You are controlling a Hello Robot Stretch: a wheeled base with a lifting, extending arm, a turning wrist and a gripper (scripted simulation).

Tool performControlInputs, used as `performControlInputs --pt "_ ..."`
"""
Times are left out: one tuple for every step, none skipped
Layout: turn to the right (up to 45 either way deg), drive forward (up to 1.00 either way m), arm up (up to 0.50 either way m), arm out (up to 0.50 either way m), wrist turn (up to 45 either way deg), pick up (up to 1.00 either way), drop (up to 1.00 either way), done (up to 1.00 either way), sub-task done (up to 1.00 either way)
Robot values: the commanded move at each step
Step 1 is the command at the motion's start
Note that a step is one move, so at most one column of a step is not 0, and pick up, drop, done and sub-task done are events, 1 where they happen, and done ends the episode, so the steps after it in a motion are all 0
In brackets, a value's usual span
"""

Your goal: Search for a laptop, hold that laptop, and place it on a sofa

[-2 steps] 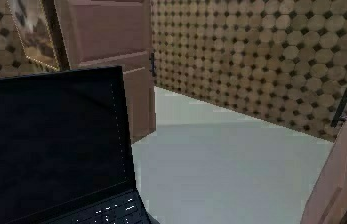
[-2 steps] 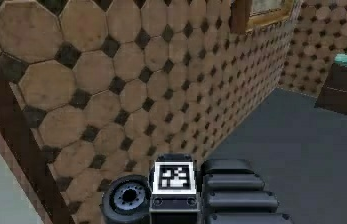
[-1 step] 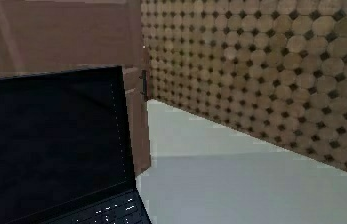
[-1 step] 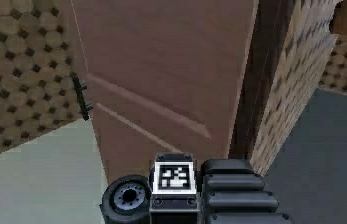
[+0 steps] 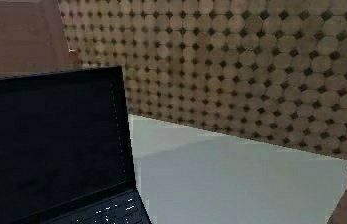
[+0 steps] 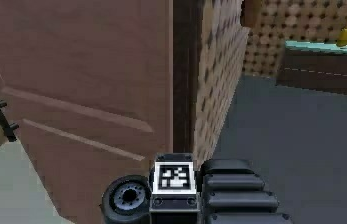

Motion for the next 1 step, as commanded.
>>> performControlInputs --pt "0.0 1.0 0.0 0.0 0.0 0.0 0.0 0.0 0.0"
